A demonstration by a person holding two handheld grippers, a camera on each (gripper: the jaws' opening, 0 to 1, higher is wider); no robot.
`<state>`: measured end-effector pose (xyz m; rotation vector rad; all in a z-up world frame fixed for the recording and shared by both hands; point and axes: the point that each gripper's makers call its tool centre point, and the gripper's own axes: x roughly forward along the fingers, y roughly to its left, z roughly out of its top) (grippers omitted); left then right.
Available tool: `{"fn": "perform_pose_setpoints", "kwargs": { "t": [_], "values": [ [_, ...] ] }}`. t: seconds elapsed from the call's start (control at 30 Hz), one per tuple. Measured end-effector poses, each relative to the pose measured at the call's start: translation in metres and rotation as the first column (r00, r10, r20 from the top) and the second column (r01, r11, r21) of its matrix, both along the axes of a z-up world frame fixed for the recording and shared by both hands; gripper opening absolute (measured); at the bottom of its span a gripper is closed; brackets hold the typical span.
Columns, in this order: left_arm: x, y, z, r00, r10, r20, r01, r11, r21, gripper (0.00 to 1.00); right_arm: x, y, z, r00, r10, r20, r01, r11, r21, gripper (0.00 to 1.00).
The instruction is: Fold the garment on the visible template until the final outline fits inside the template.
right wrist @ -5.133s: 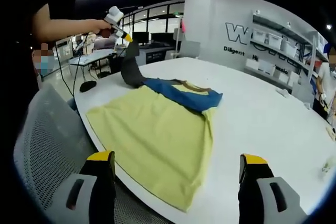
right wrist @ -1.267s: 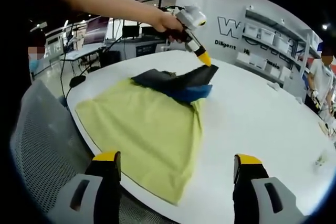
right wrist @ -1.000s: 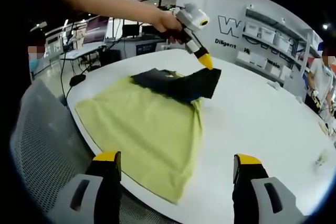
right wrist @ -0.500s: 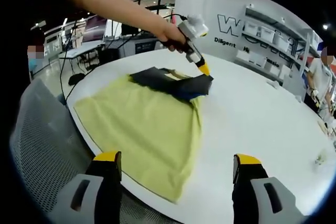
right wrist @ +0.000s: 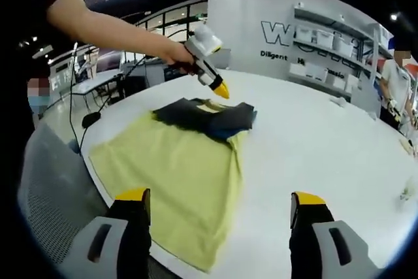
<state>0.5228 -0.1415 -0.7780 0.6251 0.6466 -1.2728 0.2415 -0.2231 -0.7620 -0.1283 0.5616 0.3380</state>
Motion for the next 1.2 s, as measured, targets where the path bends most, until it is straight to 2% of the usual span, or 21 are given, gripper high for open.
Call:
{"fn": "perform_pose_setpoints", "kwargs": {
  "t": [0.27,0.5,0.6,0.77,0.9,1.1,1.2],
  "values": [
    [0.009,0.041,-0.002,1.0,0.025,-0.003,-0.025,1.0,0.013,0.11,0.038,0.001,0.006,0.999,0.046,0.026,-0.046,0.999,-0.002,0.85],
    [0.021,0.079,-0.009,0.999,0.042,0.012,-0.042,0.997,0.068,0.12,0.076,-0.005,0.003,0.998,0.053,0.043,-0.053,0.999,0.006,0.8],
    [0.028,0.092,-0.011,0.998,0.055,0.037,-0.058,0.995,0.085,0.14,0.094,-0.008,-0.001,0.995,0.078,0.059,-0.076,0.996,-0.045,0.75],
    [0.031,0.114,-0.018,0.996,0.079,0.03,-0.082,0.99,0.116,0.14,0.115,-0.009,-0.007,0.993,0.105,0.054,-0.101,0.993,-0.069,0.66],
    [0.026,0.119,-0.021,0.998,0.068,-0.008,-0.067,0.992,0.108,0.17,0.134,-0.013,-0.014,0.994,0.101,0.048,-0.099,0.994,-0.054,0.62],
    [0.021,0.119,-0.023,0.999,0.033,-0.02,-0.031,0.994,0.103,0.2,0.152,-0.016,-0.019,0.995,0.09,0.032,-0.089,0.996,-0.03,0.56],
    [0.02,0.125,-0.027,1.0,0.021,-0.015,-0.019,0.992,0.121,0.2,0.161,-0.018,-0.021,0.996,0.086,0.026,-0.086,0.996,-0.022,0.52]
  ]
}}
